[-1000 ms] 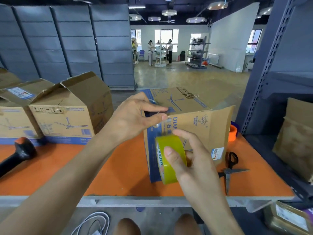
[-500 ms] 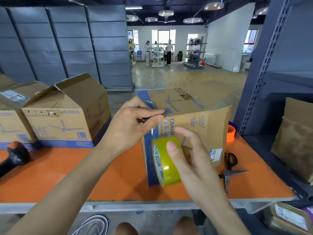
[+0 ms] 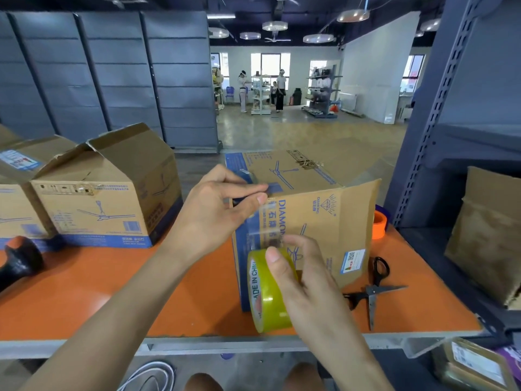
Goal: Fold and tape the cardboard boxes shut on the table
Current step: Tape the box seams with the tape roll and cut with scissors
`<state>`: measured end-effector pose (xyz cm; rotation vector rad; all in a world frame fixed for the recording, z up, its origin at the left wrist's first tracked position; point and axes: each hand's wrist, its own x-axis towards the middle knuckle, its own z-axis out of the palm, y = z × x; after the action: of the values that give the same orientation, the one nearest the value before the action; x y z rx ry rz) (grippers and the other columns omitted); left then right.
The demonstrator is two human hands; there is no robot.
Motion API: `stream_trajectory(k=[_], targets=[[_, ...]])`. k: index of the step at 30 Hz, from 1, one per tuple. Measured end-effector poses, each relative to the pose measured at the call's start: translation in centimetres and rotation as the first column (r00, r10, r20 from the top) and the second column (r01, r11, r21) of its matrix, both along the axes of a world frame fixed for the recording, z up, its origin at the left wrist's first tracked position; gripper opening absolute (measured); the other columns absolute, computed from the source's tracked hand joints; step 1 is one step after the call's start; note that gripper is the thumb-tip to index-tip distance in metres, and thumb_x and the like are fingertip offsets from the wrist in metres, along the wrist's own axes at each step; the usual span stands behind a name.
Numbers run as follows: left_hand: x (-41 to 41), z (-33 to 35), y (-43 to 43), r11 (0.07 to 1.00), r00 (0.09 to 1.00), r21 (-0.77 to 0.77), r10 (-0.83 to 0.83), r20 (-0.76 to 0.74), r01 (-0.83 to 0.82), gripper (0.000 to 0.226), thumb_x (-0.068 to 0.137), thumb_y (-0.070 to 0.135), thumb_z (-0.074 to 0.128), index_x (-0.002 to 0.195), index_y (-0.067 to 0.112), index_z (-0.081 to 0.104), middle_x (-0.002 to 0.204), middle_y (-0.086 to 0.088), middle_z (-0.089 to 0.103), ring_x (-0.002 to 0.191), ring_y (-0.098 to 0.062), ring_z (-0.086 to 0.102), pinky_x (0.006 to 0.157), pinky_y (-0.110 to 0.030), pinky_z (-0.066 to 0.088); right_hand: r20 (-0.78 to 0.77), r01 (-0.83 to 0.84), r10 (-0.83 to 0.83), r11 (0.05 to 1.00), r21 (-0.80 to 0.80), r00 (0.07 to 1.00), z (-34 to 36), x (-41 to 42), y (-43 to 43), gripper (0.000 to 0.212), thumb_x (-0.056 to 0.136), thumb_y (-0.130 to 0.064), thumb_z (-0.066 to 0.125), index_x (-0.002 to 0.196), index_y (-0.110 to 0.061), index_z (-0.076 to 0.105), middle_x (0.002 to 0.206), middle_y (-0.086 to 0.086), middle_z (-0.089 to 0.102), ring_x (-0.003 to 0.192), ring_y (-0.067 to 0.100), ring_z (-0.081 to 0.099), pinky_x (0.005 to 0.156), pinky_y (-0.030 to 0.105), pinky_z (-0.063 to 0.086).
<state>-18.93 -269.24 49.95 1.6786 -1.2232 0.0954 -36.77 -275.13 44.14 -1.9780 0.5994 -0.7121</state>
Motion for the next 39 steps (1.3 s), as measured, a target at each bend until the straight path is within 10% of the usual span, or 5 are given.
stream_trajectory(k=[3, 7, 14, 20, 39], targets=[[0.1, -0.1, -0.1, 1.0, 1.0, -0.006, -0.001, 0.001, 0.001, 0.029, 0.088, 0.043, 0.072, 0.114, 0.033, 0.078, 0.104, 0.008, 0.058, 0.1, -0.017, 0.064, 0.098, -0.044, 0.052, 0.015, 0.031, -0.03, 0.999, -0.03, 0.999, 0.4, -0.3, -0.8, 0.037, 0.087, -0.077, 0.027, 0.118, -0.061, 0.039, 0.101, -0.044, 0.057, 0.101, -0.021, 0.049, 0.076, 0.002, 0.035], [0.0, -0.4, -0.3, 1.0, 1.0, 0.002, 0.018, 0.006, -0.018, 0.027, 0.089, 0.042, 0.071, 0.115, 0.035, 0.077, 0.105, 0.011, 0.056, 0.107, -0.011, 0.061, 0.103, -0.04, 0.05, 0.176, 0.28, -0.238, 0.92, -0.276, 0.955, 1.9, -0.1, -4.1, 0.028, 0.102, -0.038, 0.05, 0.128, -0.032, 0.058, 0.111, -0.01, 0.057, 0.097, -0.007, 0.054, 0.081, 0.001, 0.037], [-0.4, -0.2, 0.1, 0.999, 0.999, 0.027, 0.038, 0.027, -0.039, 0.028, 0.093, 0.039, 0.068, 0.118, 0.032, 0.076, 0.106, 0.013, 0.054, 0.113, -0.005, 0.056, 0.107, -0.032, 0.045, 0.269, 0.451, -0.362, 0.714, -0.536, 0.892, 2.4, 0.2, -8.0, 0.024, 0.09, -0.019, 0.067, 0.111, -0.011, 0.057, 0.115, 0.005, 0.052, 0.104, 0.031, 0.053, 0.092, 0.042, 0.045], [-0.8, 0.1, 0.2, 0.998, 0.998, 0.042, 0.052, 0.026, -0.053, 0.027, 0.093, 0.037, 0.069, 0.119, 0.029, 0.076, 0.107, 0.009, 0.054, 0.113, -0.004, 0.056, 0.107, -0.029, 0.045, 0.215, 0.355, -0.296, 0.869, -0.344, 0.931, 3.5, -0.1, -9.9, 0.034, 0.09, -0.027, 0.073, 0.101, -0.034, 0.041, 0.08, -0.006, 0.063, 0.078, 0.004, 0.058, 0.062, 0.009, 0.039], [-0.8, 0.3, -0.3, 0.998, 0.998, 0.04, 0.052, 0.029, -0.053, 0.022, 0.095, 0.03, 0.071, 0.116, 0.034, 0.076, 0.102, 0.009, 0.052, 0.102, -0.004, 0.057, 0.103, -0.026, 0.046, 0.248, 0.231, -0.162, 0.932, -0.28, 0.955, 4.1, -1.0, -11.4, 0.027, 0.092, -0.015, 0.072, 0.09, -0.036, 0.054, 0.088, -0.018, 0.066, 0.074, 0.012, 0.066, 0.077, 0.047, 0.059]])
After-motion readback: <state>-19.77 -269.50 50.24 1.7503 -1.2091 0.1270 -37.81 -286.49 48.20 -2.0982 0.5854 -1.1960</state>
